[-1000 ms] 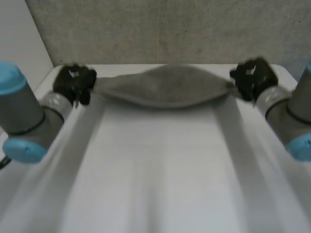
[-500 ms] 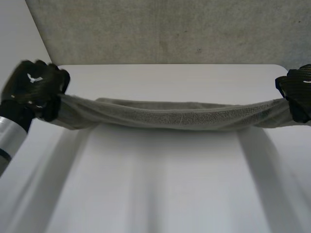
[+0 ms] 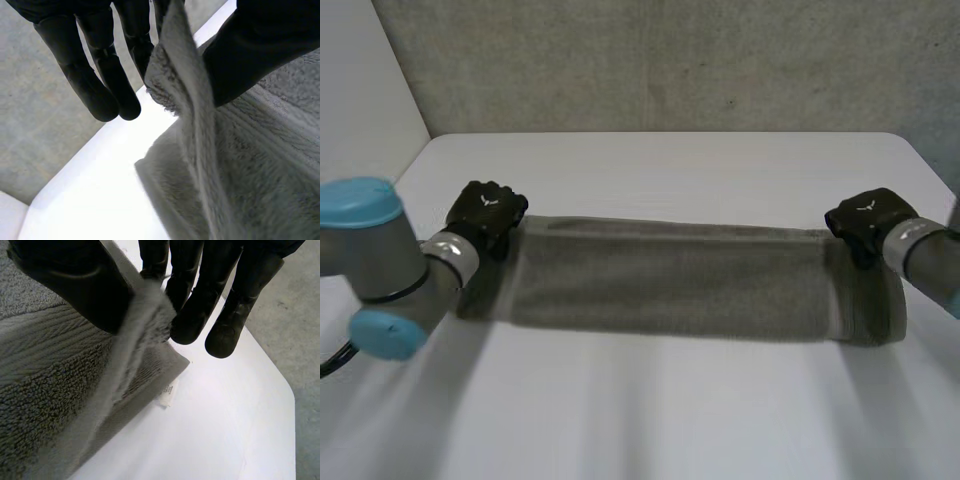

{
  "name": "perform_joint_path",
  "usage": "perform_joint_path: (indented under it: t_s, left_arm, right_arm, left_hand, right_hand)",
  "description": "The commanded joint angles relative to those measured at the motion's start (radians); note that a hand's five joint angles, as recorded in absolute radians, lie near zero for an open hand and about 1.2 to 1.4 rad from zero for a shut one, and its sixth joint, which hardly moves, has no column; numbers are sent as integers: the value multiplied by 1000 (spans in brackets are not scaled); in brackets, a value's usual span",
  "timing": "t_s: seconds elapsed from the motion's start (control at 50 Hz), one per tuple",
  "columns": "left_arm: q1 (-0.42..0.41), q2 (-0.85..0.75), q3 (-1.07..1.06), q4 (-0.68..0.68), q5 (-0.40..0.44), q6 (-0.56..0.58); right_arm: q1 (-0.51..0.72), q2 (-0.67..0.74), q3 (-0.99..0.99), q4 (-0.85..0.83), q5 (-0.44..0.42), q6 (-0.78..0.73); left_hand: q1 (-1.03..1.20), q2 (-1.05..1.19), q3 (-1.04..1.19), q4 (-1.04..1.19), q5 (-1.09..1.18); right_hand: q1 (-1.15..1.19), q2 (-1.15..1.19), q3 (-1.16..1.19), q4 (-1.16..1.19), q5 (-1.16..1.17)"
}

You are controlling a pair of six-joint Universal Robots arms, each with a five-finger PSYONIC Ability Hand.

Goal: Fold the towel.

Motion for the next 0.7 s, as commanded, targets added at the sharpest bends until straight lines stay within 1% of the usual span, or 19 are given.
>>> perform_joint_path:
  t_s: [0.02,0.04,0.14,0.3,0.32,0.34,0.36,0.38,0.4,0.48,0.52,0.54,0.56,0.58,0.6,0.62,0.64,0.66,0.7]
  left_arm:
    - [-36,-151,206,24,-42,2]
    - [-36,-152,206,24,-42,2]
    - [-51,-211,278,74,-49,3]
    - [-67,-259,327,87,-53,2]
    - [-68,-259,329,87,-53,2]
    - [-68,-257,327,87,-57,-4]
    - [-68,-257,327,87,-57,-4]
    - [-68,-253,318,87,-66,-9]
    - [-73,-250,310,88,-77,-10]
    - [-79,-238,298,85,-92,-12]
    - [-81,-195,245,85,-91,-17]
    - [-81,-195,244,85,-91,-17]
    - [-81,-164,211,87,-89,-23]
    - [-79,-129,174,87,-89,-39]
    - [-77,-92,136,88,-83,-68]
    - [-77,-92,135,88,-83,-69]
    - [-74,-51,94,88,-80,-104]
    - [-74,-50,94,88,-80,-104]
    - [-64,34,7,91,-72,-173]
  right_arm:
    - [49,124,-95,-177,55,25]
    - [49,124,-95,-177,55,25]
    - [70,162,-113,-305,99,42]
    - [93,220,-150,-319,105,45]
    - [97,233,-156,-317,113,45]
    - [103,240,-158,-319,124,46]
    - [103,240,-158,-319,124,46]
    - [110,242,-155,-320,142,55]
    - [123,242,-144,-338,162,71]
    - [120,231,-115,-408,188,105]
    - [118,160,-49,-464,187,123]
    - [118,159,-49,-464,187,123]
    - [110,106,-8,-484,187,123]
    - [109,54,34,-499,182,122]
    - [109,53,34,-500,182,121]
    - [106,11,66,-498,177,123]
    - [106,-28,103,-493,176,125]
    - [106,-28,103,-493,176,125]
    - [106,-100,176,-464,162,112]
  left_hand:
    - [-79,-124,-158,-127,-274]
    - [-79,-124,-158,-127,-274]
    - [-79,-124,-158,-127,-274]
    - [-79,-124,-158,-127,-274]
    - [-215,-261,-294,-263,-410]
    - [-597,-643,-676,-645,-792]
    - [-601,-646,-680,-649,-796]
    - [-1049,-1094,-1127,-1097,-1243]
    - [-1297,-1343,-1376,-1345,-1492]
    - [-1294,-1339,-1373,-1342,-1489]
    - [-1294,-1339,-1373,-1342,-1489]
    - [-1294,-1339,-1373,-1342,-1489]
    - [-1294,-1339,-1373,-1342,-1489]
    - [-1294,-1339,-1373,-1342,-1489]
    - [-1294,-1339,-1373,-1342,-1489]
    - [-1294,-1339,-1373,-1342,-1489]
    - [-1294,-1339,-1373,-1342,-1489]
    - [-1294,-1339,-1373,-1342,-1489]
    - [-1294,-1339,-1373,-1342,-1489]
  right_hand:
    - [51,69,56,52,52]
    - [51,69,56,52,52]
    - [51,69,56,52,52]
    - [51,69,56,52,52]
    - [51,69,56,52,52]
    - [-235,-218,-230,-234,-235]
    - [-238,-221,-233,-237,-237]
    - [-1011,-994,-1006,-1010,-1011]
    - [-1170,-1153,-1165,-1169,-1170]
    - [-1170,-1153,-1165,-1169,-1170]
    - [-1170,-1153,-1165,-1169,-1170]
    - [-1170,-1153,-1165,-1169,-1170]
    - [-1170,-1153,-1165,-1169,-1170]
    - [-1170,-1153,-1165,-1169,-1170]
    - [-1170,-1153,-1165,-1169,-1170]
    - [-1170,-1153,-1165,-1169,-1170]
    - [-1170,-1153,-1165,-1169,-1170]
    - [-1170,-1153,-1165,-1169,-1170]
    - [-1170,-1153,-1165,-1169,-1170]
